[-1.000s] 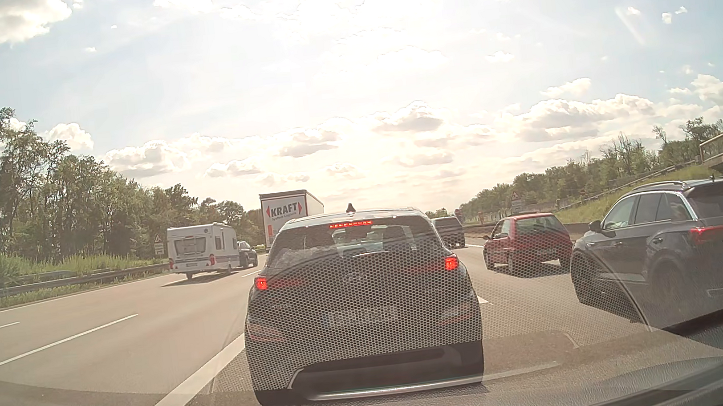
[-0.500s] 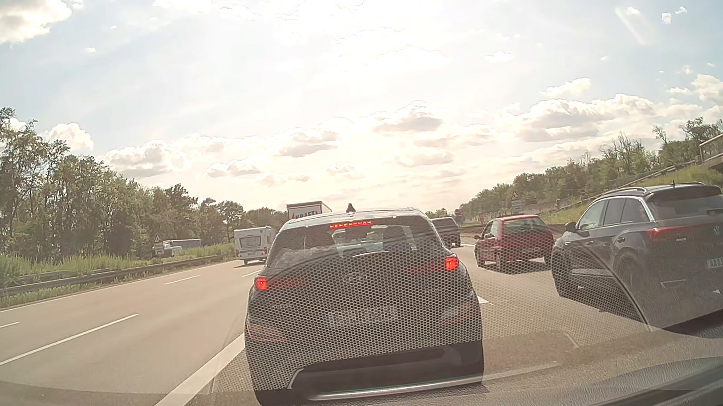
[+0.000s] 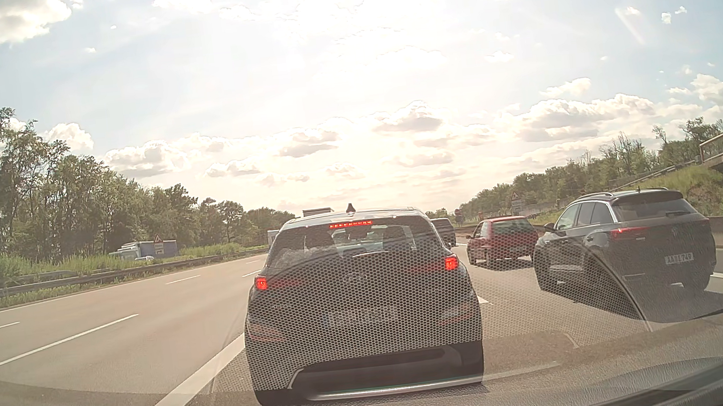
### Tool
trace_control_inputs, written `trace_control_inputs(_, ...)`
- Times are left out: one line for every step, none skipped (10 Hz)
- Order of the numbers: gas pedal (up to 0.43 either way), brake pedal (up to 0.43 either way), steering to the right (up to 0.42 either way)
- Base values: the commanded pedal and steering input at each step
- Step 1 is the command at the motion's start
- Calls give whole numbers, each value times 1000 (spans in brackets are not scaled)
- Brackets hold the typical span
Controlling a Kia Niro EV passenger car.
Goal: Follow the waypoints while adhering to traffic rules and regulations
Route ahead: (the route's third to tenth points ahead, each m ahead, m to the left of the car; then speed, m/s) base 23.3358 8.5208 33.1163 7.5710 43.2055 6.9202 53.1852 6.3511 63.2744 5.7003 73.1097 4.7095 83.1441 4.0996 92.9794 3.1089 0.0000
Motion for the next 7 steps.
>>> trace_control_inputs(0, 274, 0)
trace_control_inputs(0, 274, 0)
trace_control_inputs(0, 274, 0)
trace_control_inputs(0, 274, 0)
trace_control_inputs(0, 274, 0)
trace_control_inputs(0, 280, 0)
trace_control_inputs(0, 280, 0)
